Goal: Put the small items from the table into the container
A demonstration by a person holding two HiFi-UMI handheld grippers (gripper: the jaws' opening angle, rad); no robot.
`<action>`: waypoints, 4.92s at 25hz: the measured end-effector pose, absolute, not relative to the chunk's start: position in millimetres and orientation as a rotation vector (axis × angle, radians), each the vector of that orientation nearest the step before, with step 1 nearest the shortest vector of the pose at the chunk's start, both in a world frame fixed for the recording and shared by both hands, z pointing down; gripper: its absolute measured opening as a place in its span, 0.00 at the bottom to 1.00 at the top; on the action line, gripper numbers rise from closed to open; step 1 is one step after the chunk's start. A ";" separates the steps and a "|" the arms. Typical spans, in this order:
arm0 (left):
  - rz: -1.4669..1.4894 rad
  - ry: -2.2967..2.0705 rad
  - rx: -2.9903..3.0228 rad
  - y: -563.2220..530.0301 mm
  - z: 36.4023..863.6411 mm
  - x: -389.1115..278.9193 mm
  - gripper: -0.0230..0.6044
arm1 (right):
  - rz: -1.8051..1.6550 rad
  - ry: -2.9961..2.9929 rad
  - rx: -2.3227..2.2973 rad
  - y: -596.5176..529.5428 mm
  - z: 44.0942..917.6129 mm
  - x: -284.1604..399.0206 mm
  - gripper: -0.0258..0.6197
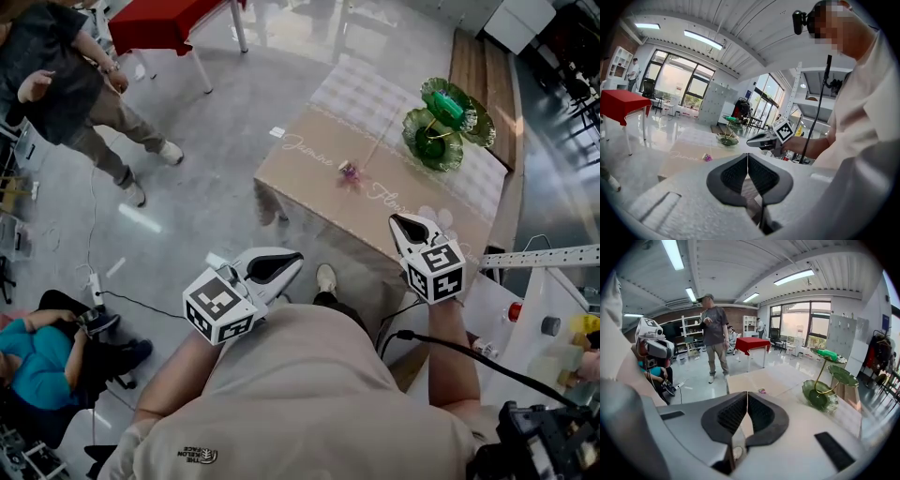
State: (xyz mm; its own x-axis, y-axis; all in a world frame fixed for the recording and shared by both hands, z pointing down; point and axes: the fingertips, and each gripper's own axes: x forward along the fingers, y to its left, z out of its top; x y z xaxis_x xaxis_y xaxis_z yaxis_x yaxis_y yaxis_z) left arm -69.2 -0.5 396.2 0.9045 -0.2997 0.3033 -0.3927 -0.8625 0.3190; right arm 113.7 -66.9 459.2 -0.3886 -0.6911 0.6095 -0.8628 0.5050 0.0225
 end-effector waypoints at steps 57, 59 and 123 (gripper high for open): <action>0.334 -0.754 2.603 -7.7 409.9 -98.8 0.05 | 0.276 -2.237 1.070 -107.4 553.9 75.6 0.23; 0.339 -0.785 2.587 -13.6 409.5 -94.9 0.05 | 0.270 -2.237 1.060 -125.7 563.7 81.3 0.25; 0.382 -0.651 2.659 -96.4 405.5 68.6 0.05 | 0.037 -2.036 1.142 -282.0 382.6 288.8 0.29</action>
